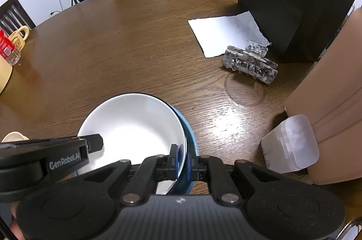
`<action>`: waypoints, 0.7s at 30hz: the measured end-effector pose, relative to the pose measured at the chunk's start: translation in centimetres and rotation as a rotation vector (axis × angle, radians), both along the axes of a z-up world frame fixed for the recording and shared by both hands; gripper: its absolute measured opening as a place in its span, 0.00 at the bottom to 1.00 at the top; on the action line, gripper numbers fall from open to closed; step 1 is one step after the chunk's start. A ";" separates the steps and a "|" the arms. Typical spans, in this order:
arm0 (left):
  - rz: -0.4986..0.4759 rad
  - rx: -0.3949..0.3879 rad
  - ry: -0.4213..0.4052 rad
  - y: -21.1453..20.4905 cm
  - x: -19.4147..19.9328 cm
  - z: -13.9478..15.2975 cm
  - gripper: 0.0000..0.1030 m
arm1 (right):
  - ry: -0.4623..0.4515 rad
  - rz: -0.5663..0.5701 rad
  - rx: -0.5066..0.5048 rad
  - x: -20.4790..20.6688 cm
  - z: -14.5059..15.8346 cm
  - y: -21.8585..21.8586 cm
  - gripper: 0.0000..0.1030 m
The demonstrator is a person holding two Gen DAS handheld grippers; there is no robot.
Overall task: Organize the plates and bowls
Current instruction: 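Lower the white bowl into the blue bowl with both grippers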
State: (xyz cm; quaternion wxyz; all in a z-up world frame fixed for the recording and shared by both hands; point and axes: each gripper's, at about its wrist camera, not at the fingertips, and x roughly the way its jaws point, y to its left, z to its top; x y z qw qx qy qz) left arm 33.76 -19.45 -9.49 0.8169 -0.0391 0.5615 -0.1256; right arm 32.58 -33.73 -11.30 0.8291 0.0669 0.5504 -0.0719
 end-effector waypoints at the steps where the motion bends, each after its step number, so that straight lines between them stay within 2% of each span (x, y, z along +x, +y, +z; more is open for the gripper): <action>1: 0.001 0.000 0.001 0.0 0.0 -0.1 0.07 | 0.000 0.001 0.000 0.0 0.0 0.0 0.07; 17: -0.012 -0.011 -0.007 0.0 -0.1 -0.3 0.07 | -0.018 -0.002 -0.010 -0.2 -0.3 0.1 0.08; 21: -0.015 -0.006 -0.006 0.0 0.0 -0.3 0.11 | -0.019 -0.012 -0.003 -0.2 -0.4 -0.1 0.07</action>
